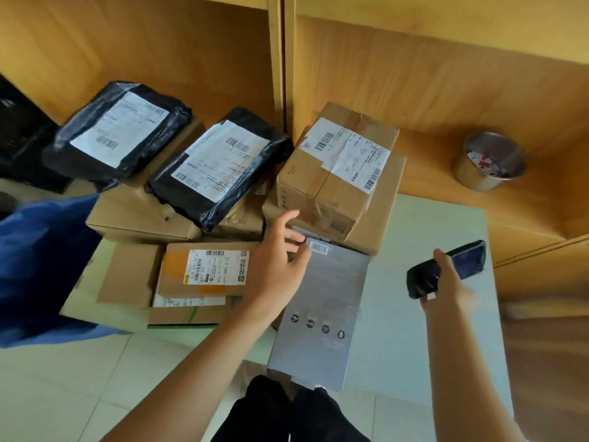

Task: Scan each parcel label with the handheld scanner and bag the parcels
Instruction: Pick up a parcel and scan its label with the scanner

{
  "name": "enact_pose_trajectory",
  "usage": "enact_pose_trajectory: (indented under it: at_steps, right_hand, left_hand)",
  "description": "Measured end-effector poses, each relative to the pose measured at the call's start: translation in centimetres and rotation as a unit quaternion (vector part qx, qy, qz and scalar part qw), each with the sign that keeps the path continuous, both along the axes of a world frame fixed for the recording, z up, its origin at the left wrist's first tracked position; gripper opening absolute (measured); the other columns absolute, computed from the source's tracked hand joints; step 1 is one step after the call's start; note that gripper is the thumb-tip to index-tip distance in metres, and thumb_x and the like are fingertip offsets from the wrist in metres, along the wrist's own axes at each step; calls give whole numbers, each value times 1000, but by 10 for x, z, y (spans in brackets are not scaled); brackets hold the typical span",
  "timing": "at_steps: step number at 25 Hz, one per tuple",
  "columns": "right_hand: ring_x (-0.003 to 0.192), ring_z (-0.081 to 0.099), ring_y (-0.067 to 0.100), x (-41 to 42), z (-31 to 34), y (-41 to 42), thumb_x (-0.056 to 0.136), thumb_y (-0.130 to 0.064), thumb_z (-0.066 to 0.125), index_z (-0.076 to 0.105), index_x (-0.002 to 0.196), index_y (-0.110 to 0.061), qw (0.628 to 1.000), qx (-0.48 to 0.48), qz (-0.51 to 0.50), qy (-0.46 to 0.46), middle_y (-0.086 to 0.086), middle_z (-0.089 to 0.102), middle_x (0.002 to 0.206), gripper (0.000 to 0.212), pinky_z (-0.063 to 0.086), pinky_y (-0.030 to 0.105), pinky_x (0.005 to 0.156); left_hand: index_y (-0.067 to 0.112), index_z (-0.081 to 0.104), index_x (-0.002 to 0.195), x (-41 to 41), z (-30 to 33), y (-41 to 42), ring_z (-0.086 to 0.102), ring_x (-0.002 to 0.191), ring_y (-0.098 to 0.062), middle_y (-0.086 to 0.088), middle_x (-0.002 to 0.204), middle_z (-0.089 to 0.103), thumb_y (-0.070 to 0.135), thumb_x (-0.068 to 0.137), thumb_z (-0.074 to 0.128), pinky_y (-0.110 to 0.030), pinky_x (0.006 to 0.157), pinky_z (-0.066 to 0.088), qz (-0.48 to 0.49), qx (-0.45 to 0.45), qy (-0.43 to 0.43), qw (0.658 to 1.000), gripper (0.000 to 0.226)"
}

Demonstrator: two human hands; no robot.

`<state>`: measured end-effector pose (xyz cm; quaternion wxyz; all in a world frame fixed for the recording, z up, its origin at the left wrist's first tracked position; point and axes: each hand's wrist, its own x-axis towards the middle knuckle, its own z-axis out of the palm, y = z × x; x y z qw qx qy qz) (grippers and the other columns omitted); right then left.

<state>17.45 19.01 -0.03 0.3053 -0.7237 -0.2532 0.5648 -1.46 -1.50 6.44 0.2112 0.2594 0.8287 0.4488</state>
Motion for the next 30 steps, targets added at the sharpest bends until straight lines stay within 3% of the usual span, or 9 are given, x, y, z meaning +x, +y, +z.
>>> enact_pose_trajectory:
  at_steps: [2,5,8,12,15,20,23,27,30]
  right_hand:
    - [94,74,22,-13,44,-6,67,-35,87,67,115,-15,994,104,11,-3,4,74,109,55,61,39,82]
    - [101,75,17,-57,110,-31,70,-28,90,61,134,-17,966,251,65,0,1,74,119,71,62,32,86]
    - [109,70,12,-116,150,-69,63,-31,93,51,144,-21,931,338,129,-55,0,68,129,92,61,30,89]
    - [106,63,9,-190,172,-133,67,-30,95,50,144,-19,855,415,281,-136,-7,64,123,89,55,25,82]
    - [102,54,7,-236,182,-167,69,-28,94,48,143,-17,801,427,374,-192,-13,54,113,88,47,24,80]
    - [105,65,21,-292,201,-194,64,-41,93,46,144,-21,684,454,486,-300,0,66,123,95,61,42,82]
    - [104,61,20,-315,214,-202,66,-43,91,44,146,-23,600,467,539,-363,-1,64,123,95,55,36,84]
    - [97,60,20,-341,229,-201,67,-47,91,46,147,-19,532,465,571,-418,-1,65,116,96,49,34,80]
    - [96,63,20,-362,236,-192,67,-49,91,54,136,-17,479,458,590,-461,0,68,114,85,42,30,72]
  left_hand:
    - [33,41,141,-17,27,1,62,88,7,18,105,62,28,95,60,-17,72,54,-26,32,51,998,50]
    - [34,42,139,-53,62,-13,64,86,4,18,104,63,30,96,58,-20,72,55,-48,66,84,993,47]
    - [36,44,136,-95,87,-42,63,87,4,18,106,63,31,96,56,-17,69,51,-39,84,79,993,42]
    - [38,46,134,-157,104,-97,66,85,2,17,107,63,31,96,57,-19,66,54,-25,90,98,991,41]
    - [34,52,133,-195,109,-127,66,92,-4,17,106,63,31,96,55,-28,78,54,-32,65,64,995,37]
    - [40,57,123,-237,124,-144,62,98,-6,19,104,63,34,94,55,-32,78,49,-31,52,18,998,30]
    - [36,64,117,-257,125,-148,57,93,-3,25,101,59,31,95,56,-25,79,44,-25,49,17,998,24]
    - [30,68,119,-295,116,-164,54,65,-3,12,124,62,28,93,56,-18,62,40,27,30,50,998,28]
    - [28,65,128,-329,114,-166,52,73,-3,6,121,64,33,92,59,-26,73,42,53,-29,24,998,37]
